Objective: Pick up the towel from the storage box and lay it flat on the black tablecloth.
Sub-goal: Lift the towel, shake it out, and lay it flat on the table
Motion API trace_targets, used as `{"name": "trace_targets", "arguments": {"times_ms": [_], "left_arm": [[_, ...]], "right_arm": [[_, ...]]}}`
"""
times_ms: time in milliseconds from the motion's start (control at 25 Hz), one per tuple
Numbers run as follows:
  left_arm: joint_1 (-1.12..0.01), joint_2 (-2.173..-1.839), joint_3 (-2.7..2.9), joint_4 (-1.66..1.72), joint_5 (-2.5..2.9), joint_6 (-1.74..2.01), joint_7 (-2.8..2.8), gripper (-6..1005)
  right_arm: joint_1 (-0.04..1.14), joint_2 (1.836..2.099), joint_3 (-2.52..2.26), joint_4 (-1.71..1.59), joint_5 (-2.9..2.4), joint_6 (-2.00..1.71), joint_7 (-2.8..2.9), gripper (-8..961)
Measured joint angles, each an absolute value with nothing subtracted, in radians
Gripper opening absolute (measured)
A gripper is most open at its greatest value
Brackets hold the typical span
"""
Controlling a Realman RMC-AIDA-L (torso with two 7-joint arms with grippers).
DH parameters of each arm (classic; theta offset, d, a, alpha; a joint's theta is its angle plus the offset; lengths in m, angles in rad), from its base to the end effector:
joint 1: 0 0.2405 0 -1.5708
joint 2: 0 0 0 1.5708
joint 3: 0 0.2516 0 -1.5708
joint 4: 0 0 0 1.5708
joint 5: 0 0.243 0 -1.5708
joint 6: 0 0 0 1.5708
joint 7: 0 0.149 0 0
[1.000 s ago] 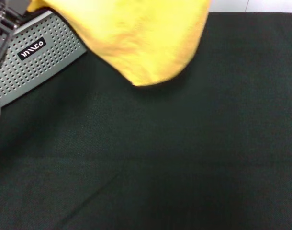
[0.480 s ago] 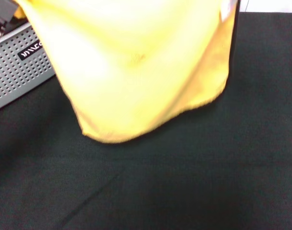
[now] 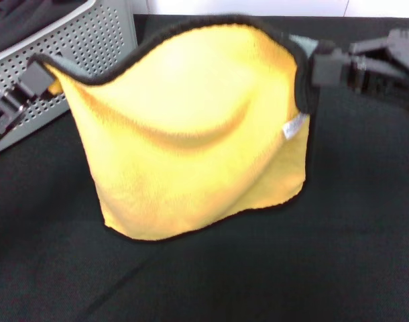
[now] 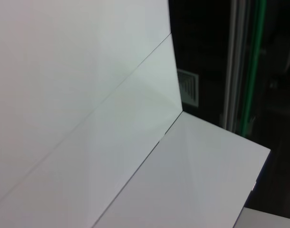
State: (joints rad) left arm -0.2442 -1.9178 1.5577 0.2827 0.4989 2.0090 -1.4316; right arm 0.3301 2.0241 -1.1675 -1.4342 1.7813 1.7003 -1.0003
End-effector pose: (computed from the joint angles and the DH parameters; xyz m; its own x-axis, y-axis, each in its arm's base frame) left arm -0.2965 0.2437 0.0488 0.0064 0.3679 0.9298 0.4899 -0.8118 0.3178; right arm 0.1098 0.3172 0.0906 0.6764 -0.3503 -0.6479 -0.3084 -0.9335 0.1828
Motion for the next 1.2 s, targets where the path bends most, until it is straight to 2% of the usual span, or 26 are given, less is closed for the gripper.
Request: {"name": "trace_targets", "arguments": {"times_ms": [280, 520, 920, 1080, 1200], "left_arm": [[-0.181, -1.896, 1.557, 0.314, 0.565, 2.028, -1.469, 25], [-0.084, -1.884, 1.559, 0.431, 0.621, 2.031, -1.501, 25], [0.05, -1.87, 1.509, 0.596, 0.662, 2.036, -1.604, 26], [0.025, -1.873, 1.503, 0.566, 0.722, 2.033, -1.612, 26], [-0.056, -1.876, 1.496, 0.483, 0.789, 2.03, -1.613, 26]], "right_arm": [[0.172, 2.022, -1.283, -1.572, 1.828, 1.692, -1.005, 51], [0.041, 2.017, -1.33, -1.64, 1.87, 1.726, -1.054, 52], [-0.058, 2.015, -1.367, -1.615, 1.931, 1.778, -1.095, 54], [-0.064, 2.015, -1.379, -1.5, 1.929, 1.784, -1.143, 54], [-0.023, 2.014, -1.38, -1.311, 1.922, 1.769, -1.184, 55]]}}
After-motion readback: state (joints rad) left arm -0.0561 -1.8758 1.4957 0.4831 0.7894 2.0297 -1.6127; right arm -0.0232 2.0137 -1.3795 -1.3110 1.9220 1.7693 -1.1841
